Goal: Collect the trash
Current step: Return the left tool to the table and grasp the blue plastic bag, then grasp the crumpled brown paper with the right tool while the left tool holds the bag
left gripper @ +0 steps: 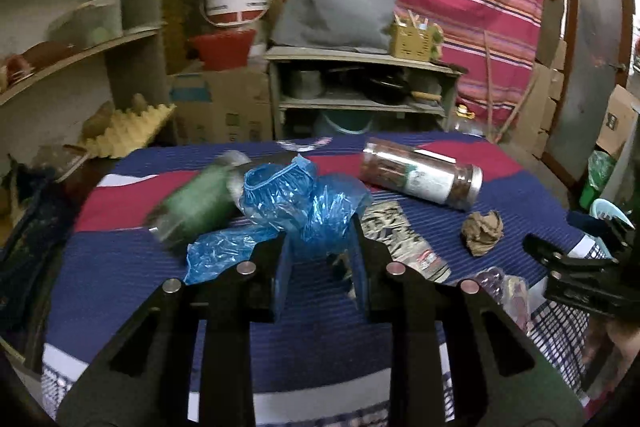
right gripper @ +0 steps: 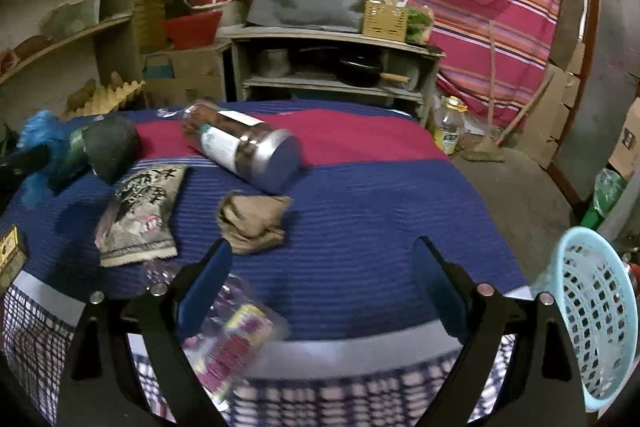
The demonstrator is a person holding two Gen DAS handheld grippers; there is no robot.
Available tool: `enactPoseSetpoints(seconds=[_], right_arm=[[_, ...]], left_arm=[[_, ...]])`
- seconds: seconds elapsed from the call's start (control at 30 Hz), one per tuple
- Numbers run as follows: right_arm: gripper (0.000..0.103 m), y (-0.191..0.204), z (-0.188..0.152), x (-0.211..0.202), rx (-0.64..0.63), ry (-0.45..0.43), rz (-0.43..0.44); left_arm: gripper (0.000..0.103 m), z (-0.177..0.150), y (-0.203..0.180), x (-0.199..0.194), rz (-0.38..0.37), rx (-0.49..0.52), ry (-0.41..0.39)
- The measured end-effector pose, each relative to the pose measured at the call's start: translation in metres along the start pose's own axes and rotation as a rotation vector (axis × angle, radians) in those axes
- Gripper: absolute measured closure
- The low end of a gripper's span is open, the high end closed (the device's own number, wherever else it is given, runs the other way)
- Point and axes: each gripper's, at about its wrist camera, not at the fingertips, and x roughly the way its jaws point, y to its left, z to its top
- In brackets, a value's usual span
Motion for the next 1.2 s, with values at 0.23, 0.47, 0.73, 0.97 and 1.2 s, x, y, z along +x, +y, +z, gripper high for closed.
enactPoseSetpoints(seconds=[0.23,0.47,0.73,0.97,1.2], right_arm=[[0.013,0.025,0.009,0.033,-0.028,0.074,0.011],[0.032,0.036,0.011,0.055,-0.058,0.133,0.025],[0.055,0.029,0.008,0.034,-0.070,0.092,0.081],[0.055,-0.016,0.000,-0.023,-0.035,-0.002,0.072],[0.054,-0.079,-0.010,-0.082,-0.013,-0.068,0.016]], left_arm=[[0.078,-0.014,0.027,-0.001,0.039,-0.028,0.015],[0.078,-0.022,0.032,0.003,0.054,-0.038,0.030],[0.078,-0.024,0.023,-0.004,0.067,-0.028,0.009],[0.078,-0.012,-0.010,-0.025,0.052,-0.004,-0.015],[0.078,-0.003,-0.066,-0.045,-0.020,0.029,-0.044]])
